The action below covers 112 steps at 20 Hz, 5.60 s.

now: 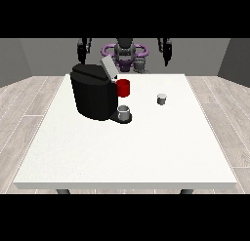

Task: Insert the coffee pod into the coffee machine and close the lid

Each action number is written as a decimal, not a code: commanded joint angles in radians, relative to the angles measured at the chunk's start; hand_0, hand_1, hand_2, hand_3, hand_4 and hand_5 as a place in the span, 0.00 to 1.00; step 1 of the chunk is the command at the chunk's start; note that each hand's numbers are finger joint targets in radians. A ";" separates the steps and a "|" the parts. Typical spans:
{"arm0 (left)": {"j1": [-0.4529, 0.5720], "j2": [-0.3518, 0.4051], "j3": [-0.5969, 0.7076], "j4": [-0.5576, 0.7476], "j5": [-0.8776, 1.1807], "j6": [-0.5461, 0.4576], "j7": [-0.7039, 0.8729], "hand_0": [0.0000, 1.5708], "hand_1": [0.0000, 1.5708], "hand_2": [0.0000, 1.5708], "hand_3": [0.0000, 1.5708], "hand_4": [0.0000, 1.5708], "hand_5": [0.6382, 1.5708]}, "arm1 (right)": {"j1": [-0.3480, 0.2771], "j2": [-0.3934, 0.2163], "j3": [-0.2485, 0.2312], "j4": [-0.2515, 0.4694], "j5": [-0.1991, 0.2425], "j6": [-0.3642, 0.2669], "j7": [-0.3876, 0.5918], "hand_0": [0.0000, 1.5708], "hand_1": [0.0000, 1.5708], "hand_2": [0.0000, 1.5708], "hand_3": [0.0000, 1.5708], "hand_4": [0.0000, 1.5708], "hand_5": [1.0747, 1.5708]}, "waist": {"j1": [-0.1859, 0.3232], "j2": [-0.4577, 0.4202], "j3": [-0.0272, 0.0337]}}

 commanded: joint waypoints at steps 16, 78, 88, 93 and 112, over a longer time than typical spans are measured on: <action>-0.205 0.250 0.187 0.243 -0.023 -0.122 -0.031 0.00 0.00 0.00 0.00 0.00 1.00 | 0.000 0.075 -0.091 0.013 -0.047 -0.094 -0.129 0.00 0.00 0.00 0.00 0.11 1.00 | -0.113 0.079 -0.0142; -0.657 0.369 0.065 1.052 -0.614 0.171 -0.294 0.81 0.81 0.89 0.87 0.32 1.00 | -0.246 0.056 -0.077 0.155 -0.032 -0.196 -0.015 0.00 0.00 0.00 0.00 0.27 1.00 | -0.155 0.238 -0.0146; -0.785 0.392 0.073 0.987 -0.581 -0.022 -0.305 0.82 0.82 0.87 0.85 0.35 1.00 | -0.225 0.085 -0.070 0.248 -0.064 -0.204 -0.057 0.00 0.00 0.00 0.00 0.32 1.00 | -0.148 0.175 -0.0142; -0.848 0.355 0.043 0.938 -0.609 -0.062 -0.211 0.79 0.79 0.84 0.82 0.36 1.00 | -0.243 0.035 -0.101 0.306 -0.081 -0.174 -0.054 0.00 0.00 0.00 0.00 0.32 1.00 | -0.145 0.121 -0.0138; -1.064 0.438 0.156 0.962 -0.582 -0.152 -0.110 0.80 0.80 0.82 0.78 0.30 1.00 | -0.260 0.093 0.018 0.190 -0.029 -0.194 -0.019 0.00 0.00 0.00 0.00 0.31 1.00 | -0.281 0.167 -0.0146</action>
